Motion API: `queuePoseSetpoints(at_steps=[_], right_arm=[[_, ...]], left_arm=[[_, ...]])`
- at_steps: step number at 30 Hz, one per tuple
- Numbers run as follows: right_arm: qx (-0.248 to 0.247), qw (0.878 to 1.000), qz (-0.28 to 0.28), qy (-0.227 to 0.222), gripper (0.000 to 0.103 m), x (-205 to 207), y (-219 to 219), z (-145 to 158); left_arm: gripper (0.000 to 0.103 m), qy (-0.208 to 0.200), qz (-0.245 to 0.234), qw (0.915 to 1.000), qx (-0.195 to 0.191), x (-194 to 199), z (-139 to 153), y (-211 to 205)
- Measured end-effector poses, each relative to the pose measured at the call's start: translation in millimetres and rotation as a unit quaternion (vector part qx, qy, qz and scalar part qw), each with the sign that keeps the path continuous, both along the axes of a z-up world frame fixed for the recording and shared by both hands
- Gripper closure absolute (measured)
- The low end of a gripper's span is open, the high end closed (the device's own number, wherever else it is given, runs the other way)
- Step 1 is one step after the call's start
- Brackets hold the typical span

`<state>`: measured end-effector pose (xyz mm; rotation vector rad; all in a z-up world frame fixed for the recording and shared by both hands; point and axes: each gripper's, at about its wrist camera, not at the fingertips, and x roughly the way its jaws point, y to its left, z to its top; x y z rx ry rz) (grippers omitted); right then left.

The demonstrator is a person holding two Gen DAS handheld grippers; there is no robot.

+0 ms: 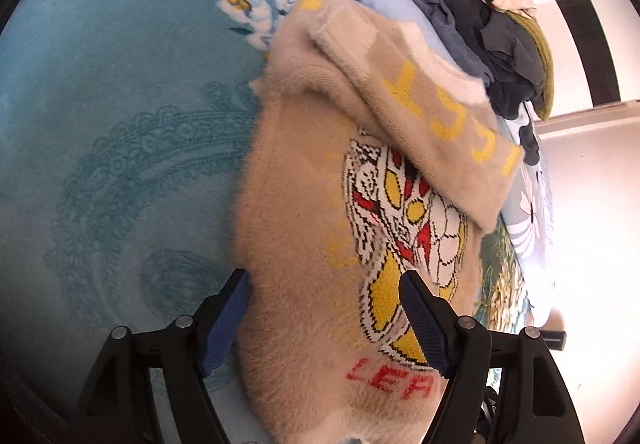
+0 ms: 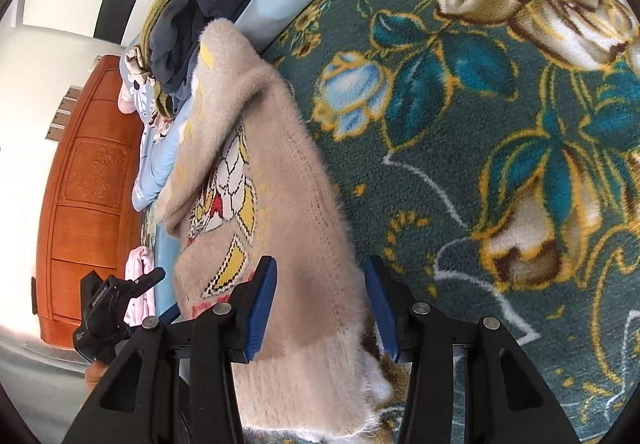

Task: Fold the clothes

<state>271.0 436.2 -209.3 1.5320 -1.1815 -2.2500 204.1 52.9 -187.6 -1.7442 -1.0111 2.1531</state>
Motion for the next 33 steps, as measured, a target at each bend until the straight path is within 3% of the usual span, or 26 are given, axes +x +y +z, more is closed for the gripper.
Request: queuePoseSetpoints(at_steps=[3, 7, 10, 12, 14, 17, 21, 23, 24, 26, 29, 31, 33], right_arm=[[-0.027, 0.999, 0.017, 0.011, 0.056, 6.2, -8.2, 6.5], [-0.059, 0.997, 0.013, 0.040, 0.056, 11.5, -8.1, 16.9], [-0.051, 0.998, -0.008, 0.036, 0.056, 8.9, -5.2, 18.8], [-0.035, 0.999, -0.018, 0.019, 0.056, 4.7, -6.1, 15.2], [-0.028, 0.999, -0.027, 0.002, 0.056, 2.3, -6.5, 10.9], [-0.019, 0.999, -0.031, -0.019, 0.056, 2.2, -8.0, 4.7], [-0.005, 0.999, -0.028, -0.036, 0.057, 5.7, -12.6, 1.3], [-0.006, 0.999, -0.027, -0.042, 0.073, 5.6, -15.4, 4.7], [-0.007, 0.999, -0.027, -0.046, 0.089, 5.4, -16.9, 6.7], [-0.014, 0.999, -0.020, -0.033, 0.092, 3.7, -20.1, 18.5], [-0.059, 0.997, -0.027, 0.036, 0.093, 1.6, -17.4, 50.4], [-0.081, 0.993, -0.046, 0.075, 0.093, -0.2, -11.4, 67.9], [-0.098, 0.988, -0.067, 0.094, 0.093, -3.7, -5.9, 78.6]], left_arm=[[0.025, 0.031, -0.029, 0.9971, 0.064, 0.5, 11.4, 5.0], [0.025, 0.074, -0.072, 0.9856, 0.134, 0.2, 31.3, 8.4], [0.024, 0.058, -0.106, 0.9902, 0.070, -1.4, 32.2, 17.8], [0.024, -0.002, -0.101, 0.9948, 0.012, -4.8, 12.5, 15.9], [0.024, -0.066, -0.069, 0.9954, 0.005, -4.9, -13.1, 3.7], [0.023, -0.110, -0.041, 0.9930, 0.004, 2.3, -32.6, -9.2], [0.027, -0.082, -0.101, 0.9914, 0.012, 6.1, -20.0, 6.6], [0.056, -0.050, -0.126, 0.9906, 0.020, 8.4, -6.3, 10.6], [0.063, -0.029, -0.132, 0.9905, 0.026, 9.3, 2.7, 10.0], [0.083, 0.016, -0.122, 0.9898, 0.071, 9.0, 20.4, -1.7], [0.082, 0.079, -0.091, 0.9823, 0.144, 9.1, 42.1, -25.3], [0.076, 0.083, -0.089, 0.9834, 0.135, 6.1, 46.2, -30.8], [0.063, 0.043, -0.097, 0.9889, 0.104, 5.1, 33.4, -27.0]])
